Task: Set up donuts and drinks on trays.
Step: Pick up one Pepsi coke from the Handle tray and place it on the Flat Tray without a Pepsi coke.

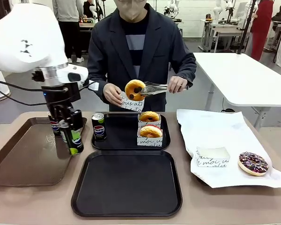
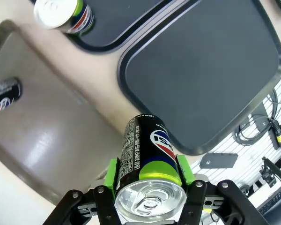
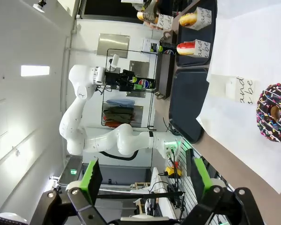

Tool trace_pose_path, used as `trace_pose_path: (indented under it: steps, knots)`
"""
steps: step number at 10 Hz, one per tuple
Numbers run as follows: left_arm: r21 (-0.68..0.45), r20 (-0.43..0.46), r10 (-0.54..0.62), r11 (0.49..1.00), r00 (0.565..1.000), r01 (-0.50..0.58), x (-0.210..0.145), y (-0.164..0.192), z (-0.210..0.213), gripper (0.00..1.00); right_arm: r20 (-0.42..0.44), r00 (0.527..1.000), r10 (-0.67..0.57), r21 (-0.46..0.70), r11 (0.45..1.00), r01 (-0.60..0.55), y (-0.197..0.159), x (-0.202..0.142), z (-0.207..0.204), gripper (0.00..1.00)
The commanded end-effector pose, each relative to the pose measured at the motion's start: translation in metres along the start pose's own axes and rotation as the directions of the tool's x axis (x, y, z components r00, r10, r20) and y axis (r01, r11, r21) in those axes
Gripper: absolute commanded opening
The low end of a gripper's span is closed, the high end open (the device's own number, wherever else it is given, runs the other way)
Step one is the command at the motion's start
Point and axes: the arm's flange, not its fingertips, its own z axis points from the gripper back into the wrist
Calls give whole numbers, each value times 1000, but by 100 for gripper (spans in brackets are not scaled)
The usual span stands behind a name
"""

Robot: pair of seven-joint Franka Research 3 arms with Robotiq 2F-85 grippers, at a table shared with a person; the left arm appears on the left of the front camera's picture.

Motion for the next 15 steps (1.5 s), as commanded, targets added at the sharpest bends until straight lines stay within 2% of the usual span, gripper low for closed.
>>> trace_pose_path:
  steps: [1, 4, 5, 6, 7, 8, 9, 10, 11, 13, 15]
  knots:
    - [-29, 6, 11, 1000, 1000, -11, 30, -8, -4, 59, 0, 1000, 8, 6, 1000, -8, 1, 1, 0, 100]
    - [-66, -22, 1, 998, 1000, -2, 62, -28, -29, 59, 0, 1000, 8, 6, 1000, -8, 1, 1, 0, 100]
    - [-67, -6, -36, 997, 999, 35, 69, -35, -40, 59, 0, 1000, 8, 6, 1000, -8, 1, 1, 0, 100]
    - [-78, -44, -72, 995, 996, 68, 70, -39, -52, 59, 0, 1000, 8, 6, 1000, -8, 1, 1, 0, 100]
    - [-86, -148, -103, 992, 984, 91, 43, -33, -52, 59, 0, 1000, 8, 6, 1000, -8, 1, 1, 0, 100]
    - [-77, -229, -136, 990, 964, 122, -10, -24, -32, 59, 0, 1000, 8, 6, 1000, -8, 1, 1, 0, 100]
    - [-114, -240, -220, 974, 945, 198, -80, -25, -8, 59, 0, 1000, 8, 6, 1000, -8, 1, 1, 0, 100]
    - [-52, -228, -260, 965, 938, 255, -155, -26, 8, 59, 0, 1000, 8, 6, 1000, -8, 1, 1, 0, 100]
    - [17, -204, -240, 969, 949, 248, -195, -19, 18, 59, 0, 1000, 8, 6, 1000, -8, 1, 1, 0, 100]
    - [28, -167, -187, 981, 968, 194, -225, -8, 9, 59, 0, 1000, 8, 6, 1000, -8, 1, 1, 0, 100]
    - [51, -112, -201, 977, 973, 208, -234, 3, 14, 59, 0, 1000, 8, 6, 1000, -8, 1, 1, 0, 100]
